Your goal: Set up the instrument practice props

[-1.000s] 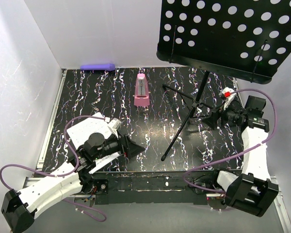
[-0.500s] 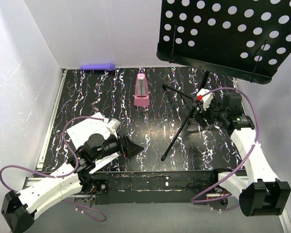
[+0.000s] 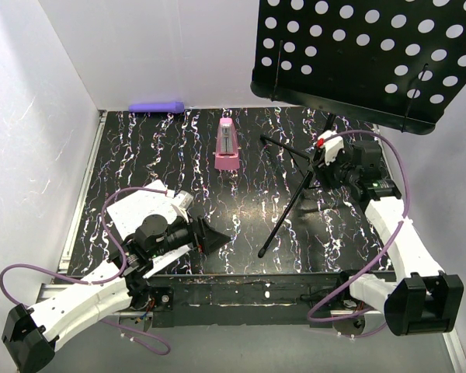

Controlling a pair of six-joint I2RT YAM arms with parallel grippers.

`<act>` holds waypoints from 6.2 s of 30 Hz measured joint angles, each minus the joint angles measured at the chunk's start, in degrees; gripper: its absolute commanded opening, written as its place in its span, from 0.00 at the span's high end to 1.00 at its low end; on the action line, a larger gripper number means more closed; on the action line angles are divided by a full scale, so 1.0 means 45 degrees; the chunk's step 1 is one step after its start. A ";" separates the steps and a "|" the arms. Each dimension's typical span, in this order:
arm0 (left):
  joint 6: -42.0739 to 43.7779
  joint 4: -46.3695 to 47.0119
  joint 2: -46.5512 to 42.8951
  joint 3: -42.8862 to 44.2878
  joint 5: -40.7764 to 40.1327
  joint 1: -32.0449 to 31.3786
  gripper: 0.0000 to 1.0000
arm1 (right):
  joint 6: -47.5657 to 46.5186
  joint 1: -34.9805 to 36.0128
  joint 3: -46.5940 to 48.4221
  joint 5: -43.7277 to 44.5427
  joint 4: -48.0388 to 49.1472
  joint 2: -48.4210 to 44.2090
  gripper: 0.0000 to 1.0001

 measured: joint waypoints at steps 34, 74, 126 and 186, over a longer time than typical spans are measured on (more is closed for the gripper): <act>-0.0151 0.0049 -0.0126 -0.0034 0.0049 0.0000 0.02 | 0.1962 -0.0170 -0.0471 -0.0355 0.1243 -0.0083 0.46; -0.0330 0.0083 0.0044 -0.0034 0.0248 0.0000 0.02 | 0.7378 -0.1112 -0.0782 -0.1297 0.3133 0.1195 0.96; -0.0466 0.0029 -0.0248 0.0238 0.0379 0.0000 0.02 | 0.4629 -0.3594 0.0369 -0.5066 0.1175 0.1083 0.31; -0.0602 -0.0170 0.0019 0.0058 0.0393 0.0000 0.02 | 1.6976 -0.4935 -0.0709 -0.8986 0.5717 0.4775 0.74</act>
